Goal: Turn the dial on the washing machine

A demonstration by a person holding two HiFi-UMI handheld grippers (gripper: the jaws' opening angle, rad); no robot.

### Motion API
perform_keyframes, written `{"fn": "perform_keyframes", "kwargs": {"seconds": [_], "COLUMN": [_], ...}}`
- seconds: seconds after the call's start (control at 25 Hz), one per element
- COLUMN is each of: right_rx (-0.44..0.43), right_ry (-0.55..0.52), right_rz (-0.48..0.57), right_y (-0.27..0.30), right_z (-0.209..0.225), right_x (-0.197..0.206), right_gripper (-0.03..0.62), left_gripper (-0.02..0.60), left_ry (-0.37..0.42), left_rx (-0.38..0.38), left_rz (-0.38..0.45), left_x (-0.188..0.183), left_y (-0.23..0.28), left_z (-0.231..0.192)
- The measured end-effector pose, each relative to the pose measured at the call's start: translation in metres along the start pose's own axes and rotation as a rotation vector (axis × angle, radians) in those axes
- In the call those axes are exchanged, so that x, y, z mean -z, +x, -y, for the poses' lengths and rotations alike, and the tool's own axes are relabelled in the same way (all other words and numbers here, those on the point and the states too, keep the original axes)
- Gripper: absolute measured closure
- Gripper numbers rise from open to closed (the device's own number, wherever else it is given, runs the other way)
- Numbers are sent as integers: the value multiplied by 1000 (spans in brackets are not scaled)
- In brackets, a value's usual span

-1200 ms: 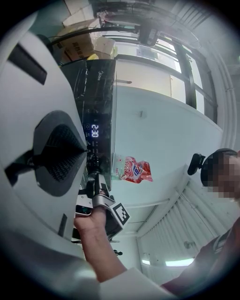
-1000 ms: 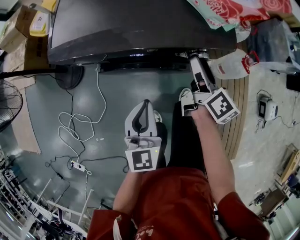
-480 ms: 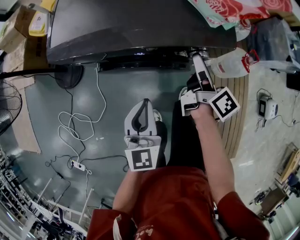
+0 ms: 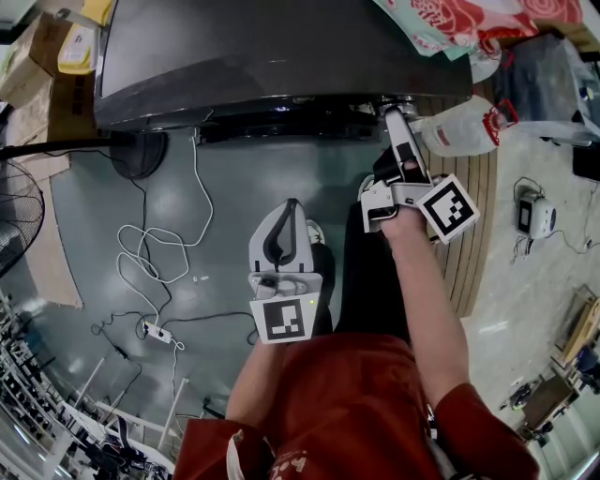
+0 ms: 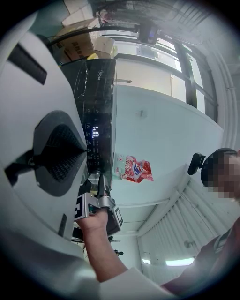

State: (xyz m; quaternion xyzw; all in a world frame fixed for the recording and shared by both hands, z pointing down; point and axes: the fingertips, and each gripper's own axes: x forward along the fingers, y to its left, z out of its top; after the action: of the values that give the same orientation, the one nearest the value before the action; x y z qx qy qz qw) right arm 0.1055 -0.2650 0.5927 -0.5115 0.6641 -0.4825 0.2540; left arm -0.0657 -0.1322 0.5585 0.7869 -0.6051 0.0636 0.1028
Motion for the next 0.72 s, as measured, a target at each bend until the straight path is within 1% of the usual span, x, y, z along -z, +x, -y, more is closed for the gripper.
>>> {"fn": "perform_keyframes", "kwargs": {"seconds": [0.16,0.48,0.72], "right_rx": [-11,-40,-118], "right_ry": [35,152,347], "right_rz": [9,32,69], "right_y": [-1,-1,0], "right_z": [-1,3,4], "right_x": [0,1,3], "right_gripper": [319,319,319], "left_gripper": [572,572,572], "left_ry": [4,7,7], "left_rx": [3,3,-2], "left_rz": [-4,3,4], "left_x": [0,-3,-3], "left_y": [-1,1,0], "left_z": [0,-2,-5]}}
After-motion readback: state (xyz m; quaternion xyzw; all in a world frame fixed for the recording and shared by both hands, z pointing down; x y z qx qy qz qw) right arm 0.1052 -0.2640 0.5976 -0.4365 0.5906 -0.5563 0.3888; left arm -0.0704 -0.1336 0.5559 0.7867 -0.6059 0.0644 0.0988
